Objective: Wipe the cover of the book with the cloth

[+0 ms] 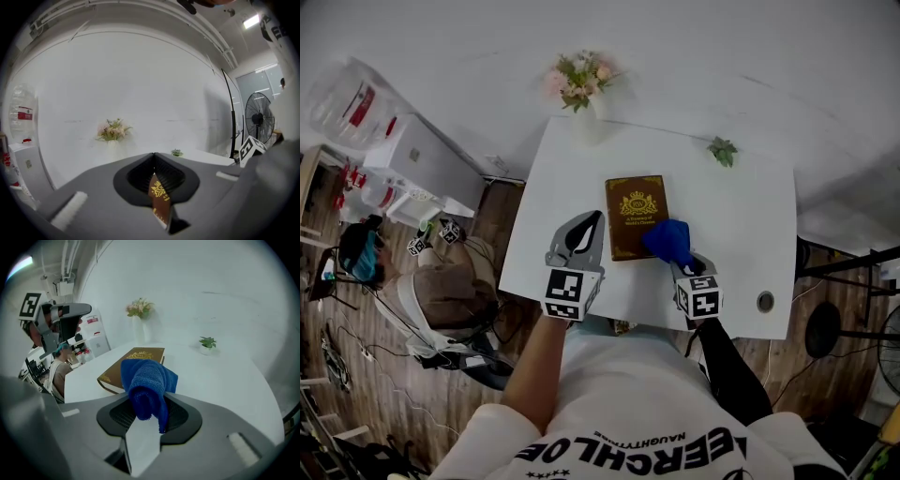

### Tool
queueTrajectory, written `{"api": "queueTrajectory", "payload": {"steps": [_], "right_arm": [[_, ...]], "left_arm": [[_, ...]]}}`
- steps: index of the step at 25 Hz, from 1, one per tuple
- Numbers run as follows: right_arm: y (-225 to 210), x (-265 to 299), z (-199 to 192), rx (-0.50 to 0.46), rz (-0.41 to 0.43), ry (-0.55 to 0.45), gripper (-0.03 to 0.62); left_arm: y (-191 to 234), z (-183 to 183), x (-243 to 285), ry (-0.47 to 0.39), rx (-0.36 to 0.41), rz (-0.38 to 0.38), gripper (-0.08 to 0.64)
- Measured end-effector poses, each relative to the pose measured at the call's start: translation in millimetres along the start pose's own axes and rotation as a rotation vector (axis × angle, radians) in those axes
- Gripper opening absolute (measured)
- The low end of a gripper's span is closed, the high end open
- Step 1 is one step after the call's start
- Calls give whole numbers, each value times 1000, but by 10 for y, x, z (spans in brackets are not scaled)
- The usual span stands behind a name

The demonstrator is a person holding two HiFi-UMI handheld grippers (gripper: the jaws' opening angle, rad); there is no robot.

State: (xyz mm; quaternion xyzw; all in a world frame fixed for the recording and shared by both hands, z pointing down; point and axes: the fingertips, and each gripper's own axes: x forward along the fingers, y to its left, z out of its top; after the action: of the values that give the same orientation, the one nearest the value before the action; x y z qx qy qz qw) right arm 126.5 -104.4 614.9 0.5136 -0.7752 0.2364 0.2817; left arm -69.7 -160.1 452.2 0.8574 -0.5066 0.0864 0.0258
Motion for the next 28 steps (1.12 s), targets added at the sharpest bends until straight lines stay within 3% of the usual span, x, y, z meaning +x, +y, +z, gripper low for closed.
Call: {"api": "queueTrajectory", "payload": {"steps": [4,9,13,17,23,28], "right_arm": [[57,-91,203,38,23,-95,133],[282,65,739,29,75,-177,133],[883,470,902,-80,215,-99,133],[1364,796,705,-218,294,1,133],[1099,763,690,-220,222,11,133],[405,660,681,-106,34,1,133]], "left_arm": [[38,36,-13,-11,0,4,58],[283,-14,-43,1,-15,45,58],[397,-83,-8,17,-20,43,58],[425,-13,73,8,-27,21,58],[422,-116,249,32,-49,-14,57],[460,-107,361,50,-36,-16,57]]}}
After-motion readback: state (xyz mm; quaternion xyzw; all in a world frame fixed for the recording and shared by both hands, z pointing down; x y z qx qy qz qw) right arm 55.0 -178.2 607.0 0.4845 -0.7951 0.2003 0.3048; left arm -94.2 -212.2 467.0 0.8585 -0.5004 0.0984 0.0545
